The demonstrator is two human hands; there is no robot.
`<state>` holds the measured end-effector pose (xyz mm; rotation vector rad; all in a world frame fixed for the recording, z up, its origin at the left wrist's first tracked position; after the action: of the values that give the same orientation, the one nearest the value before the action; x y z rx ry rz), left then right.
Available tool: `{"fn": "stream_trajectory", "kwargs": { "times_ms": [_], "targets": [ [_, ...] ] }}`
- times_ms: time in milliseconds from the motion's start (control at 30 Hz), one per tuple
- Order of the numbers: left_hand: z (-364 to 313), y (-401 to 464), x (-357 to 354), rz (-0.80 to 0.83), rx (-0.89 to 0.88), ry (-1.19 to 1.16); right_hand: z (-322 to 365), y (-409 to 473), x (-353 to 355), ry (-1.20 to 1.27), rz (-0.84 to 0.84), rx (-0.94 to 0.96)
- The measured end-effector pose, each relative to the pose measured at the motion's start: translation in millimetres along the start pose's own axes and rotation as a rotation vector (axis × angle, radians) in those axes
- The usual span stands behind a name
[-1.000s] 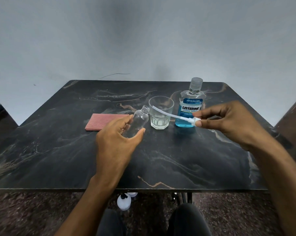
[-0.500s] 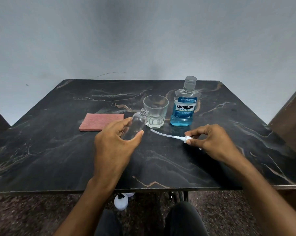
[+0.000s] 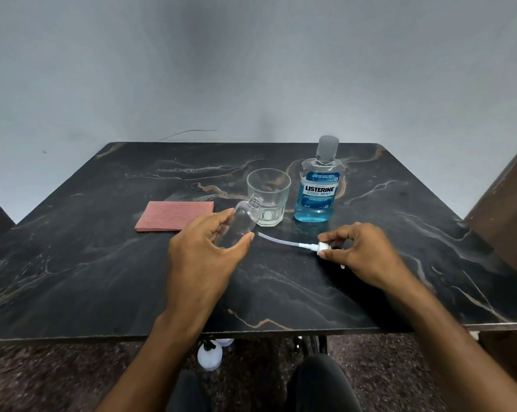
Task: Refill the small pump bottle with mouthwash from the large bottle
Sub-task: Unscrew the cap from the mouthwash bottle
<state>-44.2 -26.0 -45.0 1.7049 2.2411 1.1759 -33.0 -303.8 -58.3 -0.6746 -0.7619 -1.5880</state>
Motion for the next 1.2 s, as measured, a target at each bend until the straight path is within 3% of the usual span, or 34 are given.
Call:
{"fn": "stream_trajectory", "kwargs": {
  "times_ms": [400, 633, 800, 1100, 1200],
  "targets": [
    [8, 1, -8, -0.006, 0.040, -0.081, 0, 1, -1, -0.015, 0.060, -0.009],
    [5, 2, -7, -0.011, 0.035, -0.089, 24, 9, 41, 0.153, -0.164, 0.074],
    [1, 3, -8, -0.016, 0.026, -0.094, 38, 18, 54, 0.220, -0.211, 0.104],
    [-7, 1, -4, -0.036, -0.008, -0.148, 40, 42, 72, 0.371, -0.500, 0.050],
    [-6, 2, -2, -0.039, 0.011, -0.152, 44, 61, 72, 0.328, -0.417, 0.005]
  ]
}}
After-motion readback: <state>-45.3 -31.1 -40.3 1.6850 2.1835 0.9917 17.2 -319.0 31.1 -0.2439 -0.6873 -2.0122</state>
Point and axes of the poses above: each hand's wrist, its own y-axis towards the middle knuckle, its own x-axis out of the back of the hand, z = x × y, the point moved 6 cm from there along y, towards the middle knuckle, and after that the axes turned 5 degrees about -x, right-handed, at the moved point
